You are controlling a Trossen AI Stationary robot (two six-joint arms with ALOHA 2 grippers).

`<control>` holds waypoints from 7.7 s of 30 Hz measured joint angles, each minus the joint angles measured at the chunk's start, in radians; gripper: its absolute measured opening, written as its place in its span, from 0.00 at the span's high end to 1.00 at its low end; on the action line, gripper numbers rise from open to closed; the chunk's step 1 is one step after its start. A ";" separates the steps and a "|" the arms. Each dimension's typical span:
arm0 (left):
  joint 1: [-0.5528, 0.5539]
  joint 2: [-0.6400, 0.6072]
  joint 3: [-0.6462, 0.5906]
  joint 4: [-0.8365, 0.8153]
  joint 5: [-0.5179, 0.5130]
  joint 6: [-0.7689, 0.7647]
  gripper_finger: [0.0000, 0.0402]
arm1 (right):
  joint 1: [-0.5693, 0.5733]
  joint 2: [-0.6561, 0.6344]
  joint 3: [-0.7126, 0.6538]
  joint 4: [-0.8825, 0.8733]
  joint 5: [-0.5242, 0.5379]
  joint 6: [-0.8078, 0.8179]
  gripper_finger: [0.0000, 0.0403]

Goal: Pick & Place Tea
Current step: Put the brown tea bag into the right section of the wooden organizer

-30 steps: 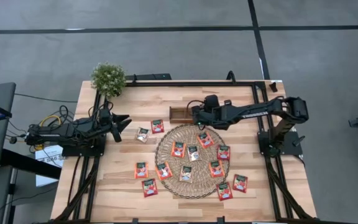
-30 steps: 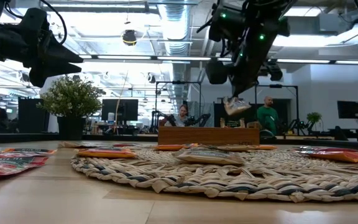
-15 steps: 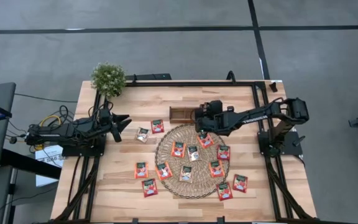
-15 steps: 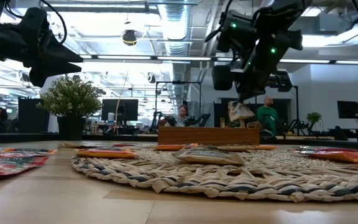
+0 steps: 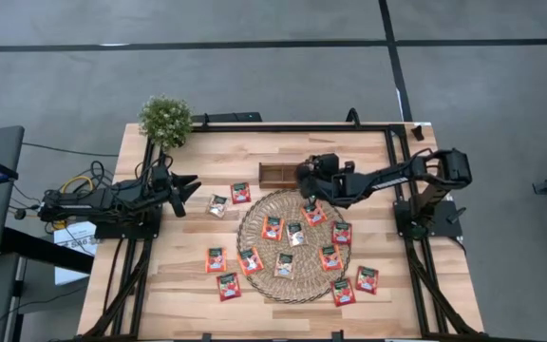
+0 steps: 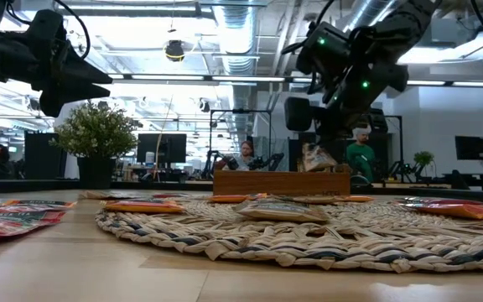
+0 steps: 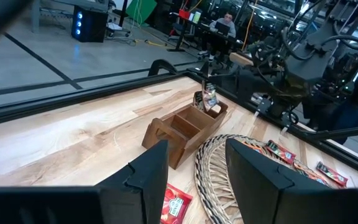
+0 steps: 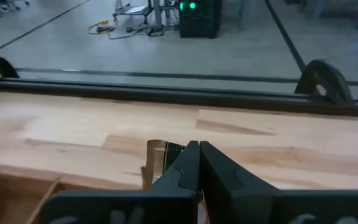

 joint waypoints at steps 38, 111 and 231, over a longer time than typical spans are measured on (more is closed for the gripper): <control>0.000 0.000 0.000 0.049 0.002 -0.005 0.62 | -0.025 0.073 0.000 0.083 0.024 -0.019 1.00; 0.000 0.000 0.000 0.052 0.000 0.000 0.62 | -0.209 -0.081 0.000 0.138 -0.403 -0.262 0.70; 0.000 0.000 0.000 0.057 0.000 0.001 0.62 | -0.411 -0.081 0.332 -0.626 -1.051 -1.232 0.64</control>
